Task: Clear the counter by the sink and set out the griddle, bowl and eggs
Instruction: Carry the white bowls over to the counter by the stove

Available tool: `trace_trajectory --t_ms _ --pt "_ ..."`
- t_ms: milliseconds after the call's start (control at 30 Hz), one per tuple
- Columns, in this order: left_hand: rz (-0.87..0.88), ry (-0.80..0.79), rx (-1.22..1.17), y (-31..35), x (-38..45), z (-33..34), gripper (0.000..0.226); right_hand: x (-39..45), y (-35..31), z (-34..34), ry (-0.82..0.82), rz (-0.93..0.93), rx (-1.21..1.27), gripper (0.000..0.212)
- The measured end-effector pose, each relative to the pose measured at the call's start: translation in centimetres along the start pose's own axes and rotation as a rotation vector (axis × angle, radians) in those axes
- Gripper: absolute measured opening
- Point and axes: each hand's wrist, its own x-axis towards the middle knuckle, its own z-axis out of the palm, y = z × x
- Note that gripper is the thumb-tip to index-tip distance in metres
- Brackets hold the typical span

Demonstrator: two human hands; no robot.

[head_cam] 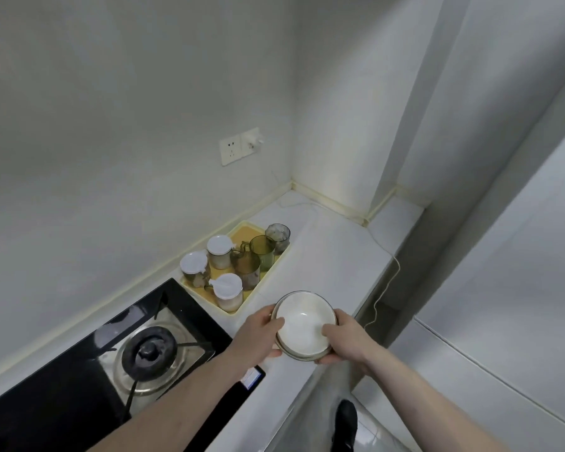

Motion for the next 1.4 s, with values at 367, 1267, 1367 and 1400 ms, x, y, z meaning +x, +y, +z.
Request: trace_trajectory --t_ms 367,1267,1367,1400 --pt "-0.11 0.102 0.033 3.8 15.2 3.2 0.031 17.8 -3.0 -5.8 -0.029 0.088 -0.073 0.04" --pt "-0.239 0.585 0.079 2.2 14.9 0.5 0.023 40.2 -10.5 -10.0 0.056 0.226 0.067 0.051" --pt "-0.245 0.639 0.026 2.2 15.0 0.0 0.024 41.9 -12.1 -9.5 0.04 0.21 0.075 0.051" --pt "-0.248 0.652 0.011 2.1 15.0 -0.1 0.024 42.6 -12.6 -9.2 0.034 0.21 0.074 0.051"
